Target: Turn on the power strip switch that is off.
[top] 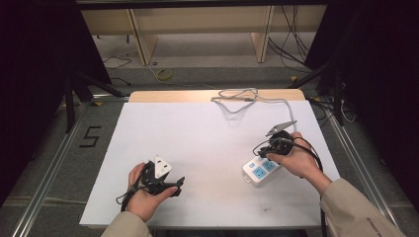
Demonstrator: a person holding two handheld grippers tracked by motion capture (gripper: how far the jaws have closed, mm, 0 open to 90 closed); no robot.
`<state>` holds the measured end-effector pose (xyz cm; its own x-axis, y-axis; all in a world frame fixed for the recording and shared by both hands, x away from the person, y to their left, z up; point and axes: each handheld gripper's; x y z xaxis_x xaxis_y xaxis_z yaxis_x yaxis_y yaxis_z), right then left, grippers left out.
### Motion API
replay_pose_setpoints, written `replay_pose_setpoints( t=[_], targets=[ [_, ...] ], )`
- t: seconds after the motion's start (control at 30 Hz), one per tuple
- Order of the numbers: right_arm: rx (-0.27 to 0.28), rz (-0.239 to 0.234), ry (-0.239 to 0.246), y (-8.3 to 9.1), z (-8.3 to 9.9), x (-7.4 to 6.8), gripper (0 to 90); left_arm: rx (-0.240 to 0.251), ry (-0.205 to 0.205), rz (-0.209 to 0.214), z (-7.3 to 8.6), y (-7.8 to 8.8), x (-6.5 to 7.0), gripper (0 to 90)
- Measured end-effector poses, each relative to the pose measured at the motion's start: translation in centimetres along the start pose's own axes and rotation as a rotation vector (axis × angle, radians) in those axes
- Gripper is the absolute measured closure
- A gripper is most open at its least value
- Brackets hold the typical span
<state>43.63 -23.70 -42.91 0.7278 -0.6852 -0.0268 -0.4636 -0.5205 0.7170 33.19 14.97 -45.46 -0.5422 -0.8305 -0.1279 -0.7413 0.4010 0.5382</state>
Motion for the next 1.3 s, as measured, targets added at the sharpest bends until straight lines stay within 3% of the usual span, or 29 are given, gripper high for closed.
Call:
replay_pose_setpoints(
  t=[0.53,1.3],
  targets=[
    [0.065,-0.011,-0.013,1.4,0.6,-0.4,68.2,0.000,0.002,0.001,0.1,0.0,0.0,16.5],
    [0.104,-0.026,-0.028,2.7,1.7,-1.0,61.9,-0.001,0.001,0.000,0.1,0.0,0.0,16.5]
  ],
)
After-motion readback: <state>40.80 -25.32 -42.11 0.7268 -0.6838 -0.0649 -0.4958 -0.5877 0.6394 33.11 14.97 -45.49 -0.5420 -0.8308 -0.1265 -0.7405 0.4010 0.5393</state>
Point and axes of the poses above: each handheld gripper's, and its own axes: y roughly backward along the jaws, z roughly out of its underside, x roughly to its right, and after that the axes turned 8 degrees about x, right-handed
